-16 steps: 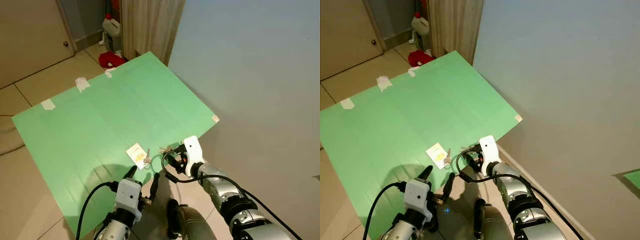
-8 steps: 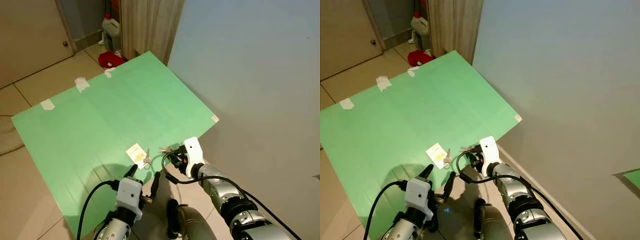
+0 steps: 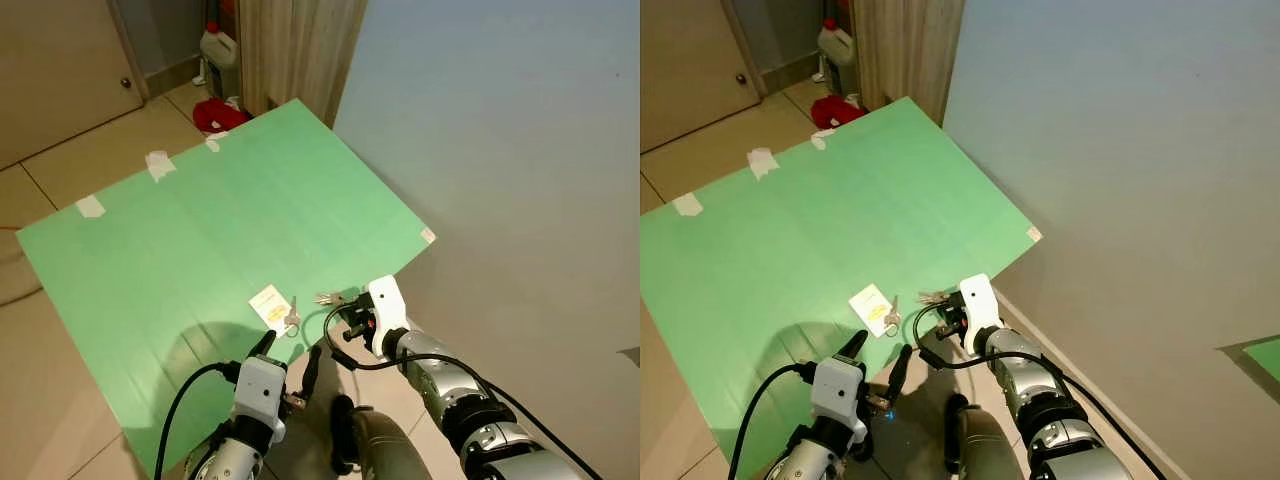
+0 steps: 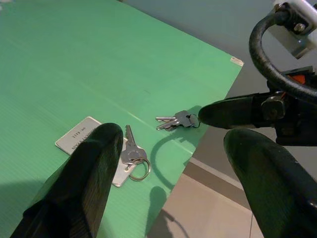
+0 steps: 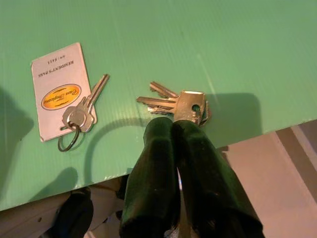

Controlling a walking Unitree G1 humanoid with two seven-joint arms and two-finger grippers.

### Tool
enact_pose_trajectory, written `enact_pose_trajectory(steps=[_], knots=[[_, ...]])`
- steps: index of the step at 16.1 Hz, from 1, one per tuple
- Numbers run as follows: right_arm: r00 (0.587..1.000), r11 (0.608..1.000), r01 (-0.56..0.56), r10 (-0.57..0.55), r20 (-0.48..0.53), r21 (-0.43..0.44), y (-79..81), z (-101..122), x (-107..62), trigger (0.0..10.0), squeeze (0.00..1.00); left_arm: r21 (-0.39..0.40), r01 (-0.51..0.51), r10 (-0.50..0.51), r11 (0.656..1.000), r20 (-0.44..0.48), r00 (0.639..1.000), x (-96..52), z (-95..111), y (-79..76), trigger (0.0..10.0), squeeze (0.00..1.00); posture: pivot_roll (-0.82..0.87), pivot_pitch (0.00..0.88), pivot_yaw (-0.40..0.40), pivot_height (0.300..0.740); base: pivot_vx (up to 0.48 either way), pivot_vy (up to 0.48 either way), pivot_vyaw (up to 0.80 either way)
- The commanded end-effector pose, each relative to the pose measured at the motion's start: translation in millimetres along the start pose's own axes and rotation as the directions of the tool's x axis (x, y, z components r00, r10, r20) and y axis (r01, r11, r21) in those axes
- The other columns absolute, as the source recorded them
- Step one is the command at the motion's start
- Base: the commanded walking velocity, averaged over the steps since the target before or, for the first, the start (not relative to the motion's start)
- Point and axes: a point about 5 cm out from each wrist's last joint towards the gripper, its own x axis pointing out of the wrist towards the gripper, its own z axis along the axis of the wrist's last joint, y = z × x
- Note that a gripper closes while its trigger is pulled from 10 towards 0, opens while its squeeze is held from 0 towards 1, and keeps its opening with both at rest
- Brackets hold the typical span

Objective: Hang keys on a hook

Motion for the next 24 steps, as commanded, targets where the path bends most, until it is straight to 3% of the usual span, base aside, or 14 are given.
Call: enact_pose_trajectory(steps=[1,4,5,6,7,10,12,14,18,24], knots=[[1.000,1.000,0.020,-0.020,0.014,0.002,-7.7,-1.4,-5.5,0.0,0.00,-0.016,0.009,-0.009,1.000,-0.033,0.999,-3.7,-6.1,-7.8,10.0,0.00,-0.11,0.314,-0.165,0.740,0.000,0.000,0.00],[0.995,0.999,0.051,-0.051,0.086,0.002,-18.5,23.4,-5.5,0.0,0.00,-0.015,0.007,-0.007,1.000,-0.028,1.000,-1.9,-5.3,-7.3,10.0,0.00,-0.12,0.308,-0.166,0.740,0.000,0.000,0.00],[0.995,0.998,0.066,-0.065,0.080,-0.009,-20.5,23.5,-5.9,2.1,1.00,-0.015,0.007,-0.008,1.000,-0.027,1.000,-1.5,-4.9,-7.5,10.0,0.00,-0.12,0.308,-0.166,0.740,0.000,0.000,0.00],[0.996,0.999,0.051,-0.050,0.069,-0.015,-20.0,21.5,-6.3,6.9,1.00,-0.015,0.008,-0.008,1.000,-0.026,1.000,-1.1,-4.6,-7.9,10.0,0.00,-0.12,0.309,-0.163,0.740,0.000,0.000,0.00],[0.998,0.999,0.044,-0.043,0.046,-0.020,-19.4,16.2,-6.7,10.0,1.00,-0.017,0.011,-0.012,1.000,-0.025,1.000,-0.7,-4.3,-9.0,10.0,0.00,-0.12,0.310,-0.162,0.740,0.000,0.000,0.00],[0.996,0.996,0.085,-0.085,-0.002,0.010,-24.6,8.3,-6.6,10.0,1.00,-0.047,0.069,-0.070,0.996,-0.011,0.997,-0.6,-0.8,-20.9,10.0,0.00,-0.12,0.310,-0.158,0.740,0.000,0.000,0.00],[0.994,0.994,0.104,-0.103,-0.020,0.034,-28.0,6.8,-6.6,10.0,1.00,0.012,0.101,-0.101,0.995,-0.008,0.995,-0.5,-0.9,-24.9,10.0,0.00,-0.11,0.311,-0.156,0.740,0.000,0.000,0.00],[0.995,0.996,0.092,-0.092,-0.039,-0.004,-29.8,3.5,-7.7,10.0,1.00,0.020,0.058,-0.057,0.998,-0.028,0.998,-2.1,-3.0,-23.4,10.0,0.00,-0.11,0.317,-0.166,0.740,0.000,0.000,0.00],[0.995,0.996,0.091,-0.090,-0.049,0.002,-33.3,0.1,-10.1,10.0,1.00,0.025,0.066,-0.066,0.998,0.000,0.998,-2.0,4.4,-28.8,10.0,0.00,-0.10,0.332,-0.180,0.740,0.000,0.000,0.00],[0.995,0.996,0.091,-0.091,-0.048,-0.004,-26.5,7.6,-2.0,10.0,1.00,0.016,0.084,-0.084,0.996,0.019,0.996,-8.1,11.5,-40.5,10.0,0.00,-0.08,0.366,-0.193,0.740,0.000,0.000,0.00]])
